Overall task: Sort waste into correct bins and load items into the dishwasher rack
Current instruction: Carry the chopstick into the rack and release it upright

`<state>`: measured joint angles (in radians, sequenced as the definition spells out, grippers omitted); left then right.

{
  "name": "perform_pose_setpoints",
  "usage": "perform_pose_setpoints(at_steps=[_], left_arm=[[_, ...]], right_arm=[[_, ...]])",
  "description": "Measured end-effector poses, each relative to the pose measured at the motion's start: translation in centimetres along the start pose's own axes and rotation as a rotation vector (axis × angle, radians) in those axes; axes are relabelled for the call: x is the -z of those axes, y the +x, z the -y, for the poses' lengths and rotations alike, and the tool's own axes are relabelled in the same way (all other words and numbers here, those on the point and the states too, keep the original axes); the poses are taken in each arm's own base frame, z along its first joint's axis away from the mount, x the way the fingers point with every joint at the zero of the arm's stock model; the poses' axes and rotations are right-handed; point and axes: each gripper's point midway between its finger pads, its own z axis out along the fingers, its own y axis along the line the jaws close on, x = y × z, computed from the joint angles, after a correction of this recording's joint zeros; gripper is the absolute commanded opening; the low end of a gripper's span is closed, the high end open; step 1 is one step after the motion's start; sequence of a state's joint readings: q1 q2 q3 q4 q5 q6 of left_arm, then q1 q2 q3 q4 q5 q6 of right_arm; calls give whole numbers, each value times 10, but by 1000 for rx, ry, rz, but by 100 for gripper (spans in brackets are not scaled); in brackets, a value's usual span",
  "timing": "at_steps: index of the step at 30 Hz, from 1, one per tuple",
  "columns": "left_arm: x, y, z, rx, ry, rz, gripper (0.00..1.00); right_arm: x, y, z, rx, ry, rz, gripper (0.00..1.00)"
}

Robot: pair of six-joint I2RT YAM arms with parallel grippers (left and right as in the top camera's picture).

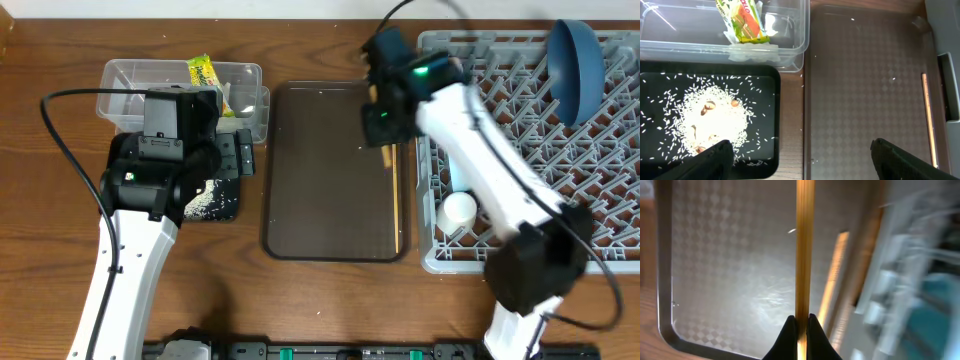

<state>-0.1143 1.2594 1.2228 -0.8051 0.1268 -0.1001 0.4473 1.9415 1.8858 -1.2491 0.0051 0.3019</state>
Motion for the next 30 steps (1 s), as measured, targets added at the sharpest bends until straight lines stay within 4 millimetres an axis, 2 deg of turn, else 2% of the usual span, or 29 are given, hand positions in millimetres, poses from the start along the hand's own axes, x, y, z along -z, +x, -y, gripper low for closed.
perform_pose_setpoints(at_steps=[2, 3, 4, 8, 11, 17, 22, 26, 30], left_arm=[[0, 0, 0, 0, 0, 0, 90], [0, 0, 0, 0, 0, 0, 90], [0, 0, 0, 0, 0, 0, 90], [0, 0, 0, 0, 0, 0, 90], [0, 0, 0, 0, 0, 0, 90], [0, 0, 0, 0, 0, 0, 90], [0, 0, 0, 0, 0, 0, 90], [0, 0, 0, 0, 0, 0, 90], [0, 0, 0, 0, 0, 0, 90]], right_arm=[[21, -6, 24, -33, 35, 47, 1], [36, -8, 46, -59, 71, 74, 1], [39, -9, 51, -65, 80, 81, 1], [65, -5, 112, -107, 194, 103, 4], [71, 0, 152, -107, 273, 83, 4], [70, 12, 206, -123, 363, 27, 1], [53, 18, 240, -144, 399, -3, 2], [36, 25, 259, -127, 416, -27, 4], [23, 34, 266, -114, 418, -56, 9]])
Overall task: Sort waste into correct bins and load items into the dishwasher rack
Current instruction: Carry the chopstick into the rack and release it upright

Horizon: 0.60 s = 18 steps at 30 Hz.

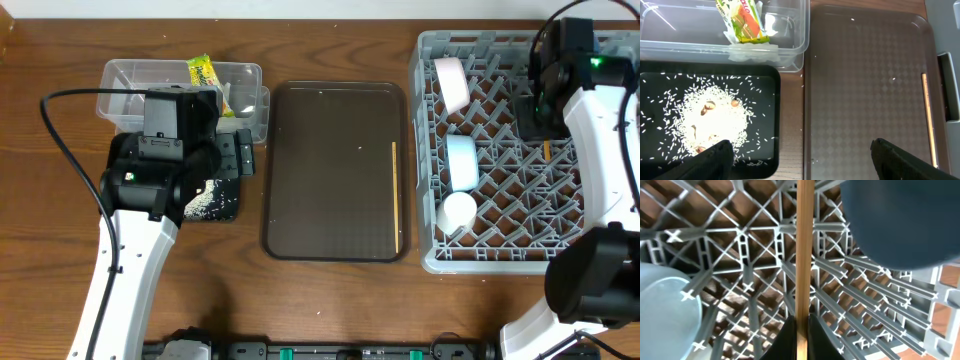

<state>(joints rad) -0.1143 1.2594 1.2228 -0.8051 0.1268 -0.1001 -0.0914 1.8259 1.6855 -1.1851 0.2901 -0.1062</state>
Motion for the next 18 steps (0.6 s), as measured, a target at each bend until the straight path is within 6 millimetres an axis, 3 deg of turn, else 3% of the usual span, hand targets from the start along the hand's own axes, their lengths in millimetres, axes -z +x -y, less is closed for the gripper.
perform_pose_setpoints(at_steps=[2, 4, 6, 11, 15, 18], left_arm=[[0, 0, 0, 0, 0, 0, 90], [0, 0, 0, 0, 0, 0, 90], [0, 0, 0, 0, 0, 0, 90], [0, 0, 0, 0, 0, 0, 90], [0, 0, 0, 0, 0, 0, 90], [0, 0, 0, 0, 0, 0, 90]], right_arm=[[-5, 3, -1, 9, 0, -10, 21], [-8, 5, -2, 11, 0, -14, 52], [-9, 5, -2, 19, -2, -14, 62], [-9, 3, -10, 34, -38, -6, 72], [4, -5, -38, 62, -145, 27, 59], [30, -22, -74, 111, -258, 101, 53]])
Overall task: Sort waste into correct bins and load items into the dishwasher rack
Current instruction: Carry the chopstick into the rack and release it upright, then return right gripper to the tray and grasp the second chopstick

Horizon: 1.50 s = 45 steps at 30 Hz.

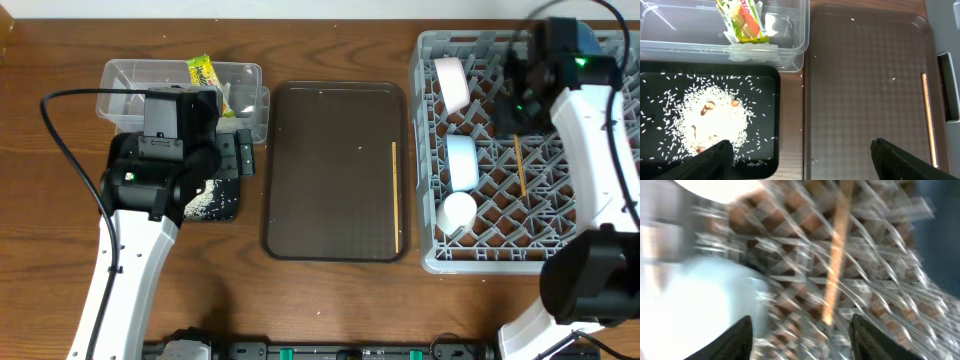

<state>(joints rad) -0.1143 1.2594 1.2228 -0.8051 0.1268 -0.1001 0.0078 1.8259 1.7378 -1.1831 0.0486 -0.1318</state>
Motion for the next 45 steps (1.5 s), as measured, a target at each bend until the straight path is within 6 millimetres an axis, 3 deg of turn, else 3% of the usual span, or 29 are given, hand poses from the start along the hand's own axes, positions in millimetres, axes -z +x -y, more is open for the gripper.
perform_pose_setpoints(at_steps=[4, 6, 12, 16, 19, 24, 26, 34, 41, 45], left_arm=[[0, 0, 0, 0, 0, 0, 90], [0, 0, 0, 0, 0, 0, 90], [0, 0, 0, 0, 0, 0, 90], [0, 0, 0, 0, 0, 0, 90], [0, 0, 0, 0, 0, 0, 90], [0, 0, 0, 0, 0, 0, 90], [0, 0, 0, 0, 0, 0, 90], [0, 0, 0, 0, 0, 0, 90], [0, 0, 0, 0, 0, 0, 90], [0, 0, 0, 0, 0, 0, 90]], right_arm=[[22, -32, -64, 81, -110, 116, 51], [28, -38, -97, 104, -158, 146, 48], [34, -24, -182, 111, -215, 125, 47], [10, -4, -217, 98, -165, 46, 47], [-19, 12, -224, 69, -108, -45, 47], [-68, 35, -216, 11, -11, -189, 46], [-79, 41, -215, 3, 11, -219, 47], [-111, 61, -202, -43, 91, -327, 45], [-129, 61, -176, -123, 132, -369, 46], [-136, 63, -176, -124, 121, -382, 45]])
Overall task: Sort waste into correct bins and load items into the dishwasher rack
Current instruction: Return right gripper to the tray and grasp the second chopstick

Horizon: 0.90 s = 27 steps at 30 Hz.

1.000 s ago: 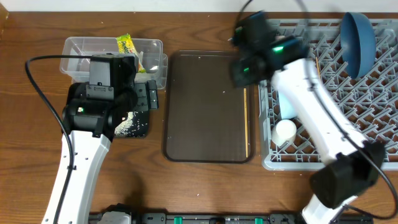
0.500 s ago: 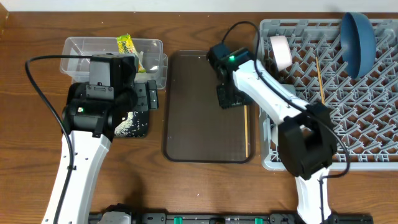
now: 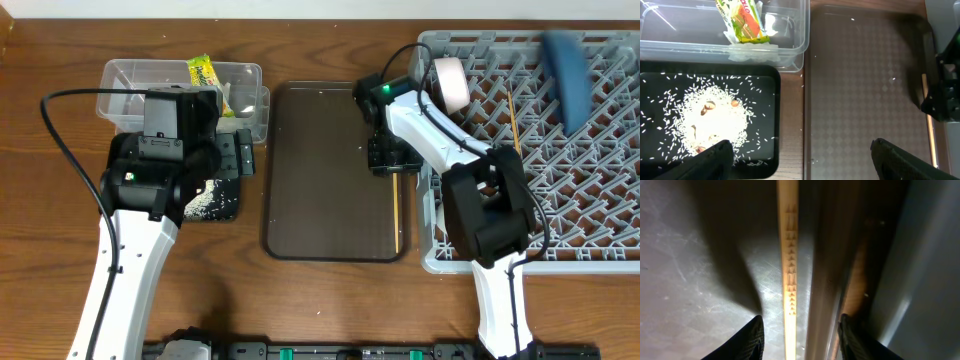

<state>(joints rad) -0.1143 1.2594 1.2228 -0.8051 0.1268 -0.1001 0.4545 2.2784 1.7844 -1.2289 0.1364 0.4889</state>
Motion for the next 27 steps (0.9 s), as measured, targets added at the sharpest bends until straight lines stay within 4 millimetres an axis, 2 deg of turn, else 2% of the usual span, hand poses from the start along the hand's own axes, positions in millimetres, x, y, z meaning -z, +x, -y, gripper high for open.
perform_pose_setpoints(at_steps=[7, 14, 21, 27], left_arm=[[0, 0, 0, 0, 0, 0, 90], [0, 0, 0, 0, 0, 0, 90], [0, 0, 0, 0, 0, 0, 90], [0, 0, 0, 0, 0, 0, 90]], right_arm=[[-2, -1, -3, 4, -6, 3, 42], [-2, -6, -5, 22, -14, 23, 35], [-1, -6, -4, 37, -9, 24, 34], [11, -16, -9, 41, -38, 70, 35]])
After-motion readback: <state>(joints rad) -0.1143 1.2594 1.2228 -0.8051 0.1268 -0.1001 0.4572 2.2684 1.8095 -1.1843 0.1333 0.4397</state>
